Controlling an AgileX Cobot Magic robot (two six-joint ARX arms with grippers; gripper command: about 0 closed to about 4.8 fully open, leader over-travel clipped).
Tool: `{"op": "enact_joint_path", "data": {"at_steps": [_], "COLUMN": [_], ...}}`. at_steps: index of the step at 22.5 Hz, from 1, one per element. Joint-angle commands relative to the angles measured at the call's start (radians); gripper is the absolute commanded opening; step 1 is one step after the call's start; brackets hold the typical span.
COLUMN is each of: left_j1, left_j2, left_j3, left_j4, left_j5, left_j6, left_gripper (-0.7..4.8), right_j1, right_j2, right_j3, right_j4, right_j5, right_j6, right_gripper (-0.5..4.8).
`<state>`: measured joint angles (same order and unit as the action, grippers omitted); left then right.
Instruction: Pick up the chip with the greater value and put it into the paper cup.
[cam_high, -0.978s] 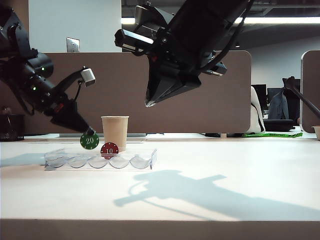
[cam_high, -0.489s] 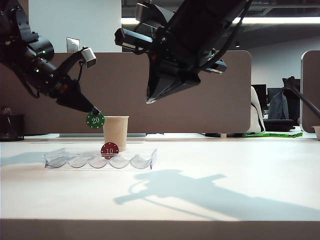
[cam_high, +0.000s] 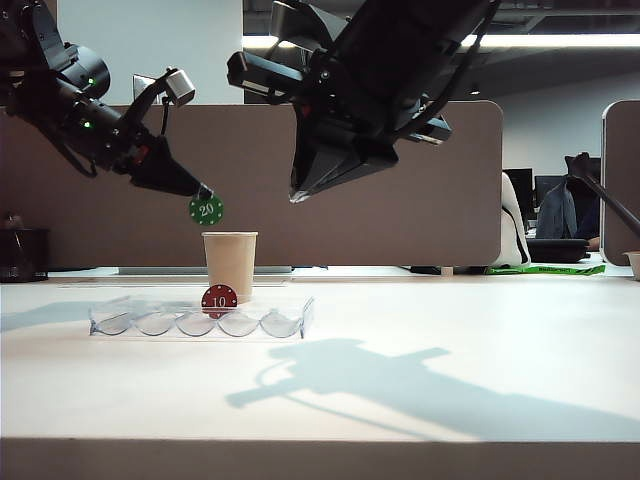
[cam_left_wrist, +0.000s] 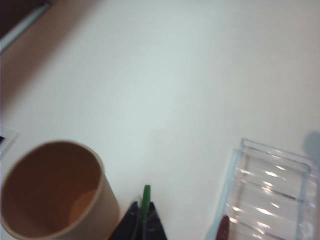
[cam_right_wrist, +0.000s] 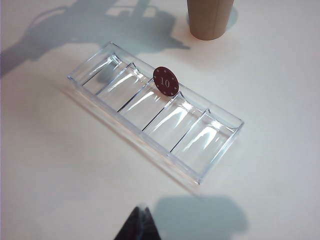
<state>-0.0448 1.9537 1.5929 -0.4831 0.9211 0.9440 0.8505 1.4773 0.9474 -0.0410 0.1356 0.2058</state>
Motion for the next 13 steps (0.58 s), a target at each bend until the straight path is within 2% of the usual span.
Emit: {"op": "enact_joint_path", "data": {"at_steps": [1, 7, 10, 13], "left_j1": [0.0, 0.0, 0.0, 0.0], "left_j2": [-0.008, -0.007, -0.001, 0.009], "left_j3": [0.002, 0.002, 0.002, 0.001], "left_j4": [0.085, 0.215, 0.307, 0.36], "left_j5": [0.056, 0.07, 0.044, 0.018], "left_j6": [-0.069, -0.151, -0.201, -0.205], "left_gripper": [-0.05, -0.05, -0.05, -0.05], "right_j1": [-0.009, -0.023, -0.023, -0.023], "right_j2": [-0.004, 0.005, 0.014, 0.014], "right_j3": [0.006, 0.006, 0.006, 0.006], "right_j4": [0.017, 0.016, 0.019, 0.029], "right_j5": [0.004, 0.004, 0.004, 0.004], "right_j6": [0.003, 0.003, 0.003, 0.003], "right_gripper": [-0.06, -0.06, -0.06, -0.06]}}
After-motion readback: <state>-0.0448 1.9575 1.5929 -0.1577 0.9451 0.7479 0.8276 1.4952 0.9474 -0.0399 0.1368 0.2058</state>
